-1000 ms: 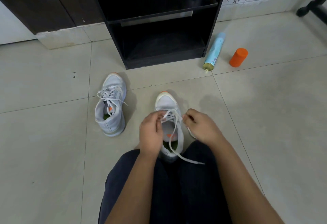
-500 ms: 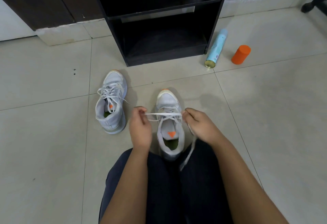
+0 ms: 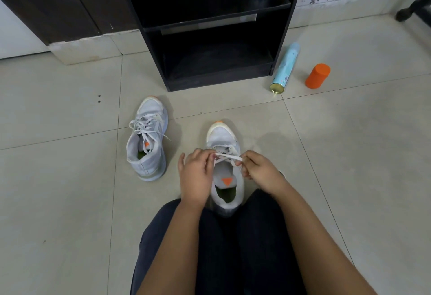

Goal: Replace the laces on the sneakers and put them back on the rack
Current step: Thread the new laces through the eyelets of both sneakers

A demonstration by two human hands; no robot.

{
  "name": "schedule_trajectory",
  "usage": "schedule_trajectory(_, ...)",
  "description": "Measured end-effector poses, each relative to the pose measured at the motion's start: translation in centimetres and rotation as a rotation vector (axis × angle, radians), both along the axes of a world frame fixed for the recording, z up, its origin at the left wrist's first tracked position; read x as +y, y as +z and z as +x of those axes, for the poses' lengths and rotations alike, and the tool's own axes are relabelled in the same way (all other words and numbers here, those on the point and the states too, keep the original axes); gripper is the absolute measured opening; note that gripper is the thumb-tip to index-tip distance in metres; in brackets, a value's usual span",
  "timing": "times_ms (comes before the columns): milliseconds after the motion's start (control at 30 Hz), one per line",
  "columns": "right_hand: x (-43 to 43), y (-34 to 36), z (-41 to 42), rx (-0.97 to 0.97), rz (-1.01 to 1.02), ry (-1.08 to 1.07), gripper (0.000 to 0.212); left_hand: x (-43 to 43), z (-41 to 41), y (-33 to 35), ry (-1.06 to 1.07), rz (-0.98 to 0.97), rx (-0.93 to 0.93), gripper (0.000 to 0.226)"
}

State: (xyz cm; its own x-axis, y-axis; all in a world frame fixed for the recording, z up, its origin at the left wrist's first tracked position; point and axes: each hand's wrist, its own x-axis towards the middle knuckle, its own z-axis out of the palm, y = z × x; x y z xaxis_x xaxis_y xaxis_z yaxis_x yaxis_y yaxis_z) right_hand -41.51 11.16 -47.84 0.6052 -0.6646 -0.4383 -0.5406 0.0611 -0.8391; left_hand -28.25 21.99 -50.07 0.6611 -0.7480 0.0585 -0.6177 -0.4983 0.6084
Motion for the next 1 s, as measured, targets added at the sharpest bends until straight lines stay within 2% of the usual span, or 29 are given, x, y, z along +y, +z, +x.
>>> schedule_trajectory(133,0.3,-0.3,-0.3,0.039,-0.026,0.05,0.027,0.3,0.0,0.1,0.132,0.101,-0.072,0.022)
schedule_trajectory(233,0.3,-0.4,-0.2,0.074,-0.077,-0.119,0.027,0.3,-0.1,0.5,0.257,0.188,-0.149,0.025)
schedule_trajectory(333,0.2,-0.3,0.0,0.12,-0.121,-0.135,0.021,0.6,-0.1,0.6,0.31,0.241,-0.175,0.024)
schedule_trajectory(567,0.4,0.3,0.0,-0.162,0.218,-0.147,0.018,1.3,1.0,0.4,0.413,0.233,-0.088,0.023)
schedule_trajectory(633,0.3,0.4,-0.5,-0.173,0.229,-0.135,0.022,1.4,1.3,0.5,0.431,0.259,-0.056,0.026)
schedule_trajectory(700,0.3,0.3,-0.5,-0.174,0.202,-0.158,0.021,1.3,1.2,0.6,0.353,0.247,-0.077,0.04)
schedule_trajectory(767,0.4,0.2,-0.1,-0.182,0.175,-0.224,0.012,0.7,0.3,1.1,0.105,0.148,-0.079,0.055)
schedule_trajectory(833,0.7,0.3,0.5,-0.208,0.157,-0.283,0.012,0.1,-1.4,1.5,-0.141,0.073,-0.041,0.052)
schedule_trajectory(867,0.8,0.2,0.8,-0.226,0.149,-0.295,0.013,-0.1,-2.0,1.6,-0.194,0.048,-0.054,0.044)
schedule_trajectory(1000,0.7,0.4,0.8,-0.277,0.278,-0.309,0.012,-0.5,-2.7,1.2,-0.13,-0.034,-0.132,0.039)
